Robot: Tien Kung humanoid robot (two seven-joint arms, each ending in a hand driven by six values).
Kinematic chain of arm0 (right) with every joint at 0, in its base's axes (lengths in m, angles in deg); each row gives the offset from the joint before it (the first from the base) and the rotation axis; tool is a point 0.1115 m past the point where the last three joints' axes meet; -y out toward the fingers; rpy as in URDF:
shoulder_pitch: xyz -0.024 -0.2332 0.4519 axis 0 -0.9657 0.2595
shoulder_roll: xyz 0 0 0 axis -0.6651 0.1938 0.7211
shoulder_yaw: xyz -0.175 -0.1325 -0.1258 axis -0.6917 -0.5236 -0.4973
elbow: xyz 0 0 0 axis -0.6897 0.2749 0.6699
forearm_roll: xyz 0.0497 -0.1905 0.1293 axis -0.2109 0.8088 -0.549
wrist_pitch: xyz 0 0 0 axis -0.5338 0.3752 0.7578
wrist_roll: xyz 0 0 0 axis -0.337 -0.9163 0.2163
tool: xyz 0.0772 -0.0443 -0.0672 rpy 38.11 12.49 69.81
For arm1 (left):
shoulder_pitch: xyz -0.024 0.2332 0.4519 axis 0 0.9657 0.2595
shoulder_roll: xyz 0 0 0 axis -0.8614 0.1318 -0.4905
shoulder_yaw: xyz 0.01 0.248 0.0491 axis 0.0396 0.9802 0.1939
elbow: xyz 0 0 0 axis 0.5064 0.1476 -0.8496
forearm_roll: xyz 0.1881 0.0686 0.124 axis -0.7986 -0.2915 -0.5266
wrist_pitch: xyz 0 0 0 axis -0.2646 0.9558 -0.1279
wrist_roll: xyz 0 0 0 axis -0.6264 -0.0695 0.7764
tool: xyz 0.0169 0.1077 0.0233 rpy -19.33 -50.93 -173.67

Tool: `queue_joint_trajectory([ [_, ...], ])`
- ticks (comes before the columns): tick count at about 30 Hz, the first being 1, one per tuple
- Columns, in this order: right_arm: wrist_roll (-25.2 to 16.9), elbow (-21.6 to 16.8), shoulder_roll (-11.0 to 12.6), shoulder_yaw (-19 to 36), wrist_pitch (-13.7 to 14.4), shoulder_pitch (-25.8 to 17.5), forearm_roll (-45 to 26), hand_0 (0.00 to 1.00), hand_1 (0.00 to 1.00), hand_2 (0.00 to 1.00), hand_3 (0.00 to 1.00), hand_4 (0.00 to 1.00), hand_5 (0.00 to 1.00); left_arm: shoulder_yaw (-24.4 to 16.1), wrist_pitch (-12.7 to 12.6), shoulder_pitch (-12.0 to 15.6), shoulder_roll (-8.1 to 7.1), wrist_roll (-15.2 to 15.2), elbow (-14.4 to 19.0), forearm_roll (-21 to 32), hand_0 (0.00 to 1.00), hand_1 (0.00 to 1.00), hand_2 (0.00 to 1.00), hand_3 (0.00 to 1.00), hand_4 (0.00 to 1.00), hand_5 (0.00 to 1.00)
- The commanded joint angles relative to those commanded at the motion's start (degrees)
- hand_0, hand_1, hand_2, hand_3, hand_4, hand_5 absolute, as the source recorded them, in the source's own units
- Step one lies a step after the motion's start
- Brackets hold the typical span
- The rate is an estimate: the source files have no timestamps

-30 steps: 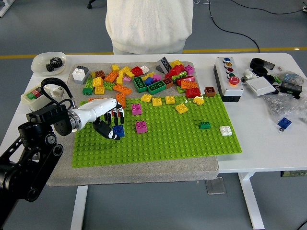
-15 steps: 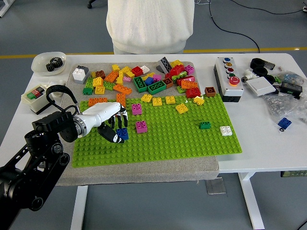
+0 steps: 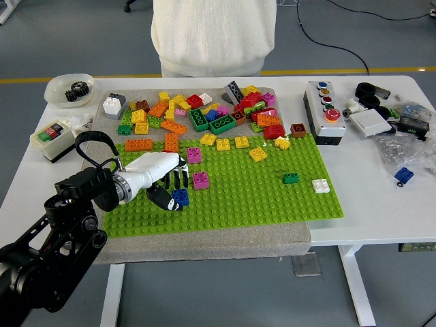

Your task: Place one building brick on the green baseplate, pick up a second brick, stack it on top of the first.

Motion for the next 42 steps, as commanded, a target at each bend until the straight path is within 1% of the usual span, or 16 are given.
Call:
queue_joint_trajectory([
  [3, 0.0, 0.0, -0.1, -0.1, 0.0, 0.0, 0.0, 0.741, 0.644, 0.714, 0.6, 0.826, 0.405, 0.4, -0.9, 0.1, 0.14, -0.1, -0.1, 0.0, 0.413, 0.354, 0.376, 0.434, 0.893, 0.002],
  [14, 0.0, 0.0, 0.0, 0.0, 0.0, 0.0, 0.1, 0.741, 0.644, 0.714, 0.6, 0.826, 0.406, 1.4, -4.9, 0.0, 0.83, -1.2, -3.0, 0.0, 0.416, 0.353, 0.376, 0.434, 0.894, 0.002],
  [26, 0.0, 0.0, 0.0, -0.2, 0.0, 0.0, 0.0, 0.741, 0.644, 0.714, 0.6, 0.826, 0.406, 2.0, -6.8, 0.2, 1.17, -1.9, -4.6, 0.0, 0.416, 0.353, 0.375, 0.432, 0.895, 0.002],
  [34, -0.1, 0.0, 0.0, -0.4, 0.0, 0.0, 0.0, 0.741, 0.644, 0.714, 0.599, 0.825, 0.405, 2.5, -7.1, 0.5, 1.2, -2.1, -5.0, 0.0, 0.414, 0.354, 0.375, 0.432, 0.893, 0.002],
  [42, -0.1, 0.0, -0.1, -0.4, 0.0, -0.1, 0.2, 0.74, 0.645, 0.714, 0.599, 0.825, 0.406, 2.6, -8.0, 0.3, 1.39, -2.4, -6.1, 0.0, 0.414, 0.354, 0.375, 0.431, 0.894, 0.002],
])
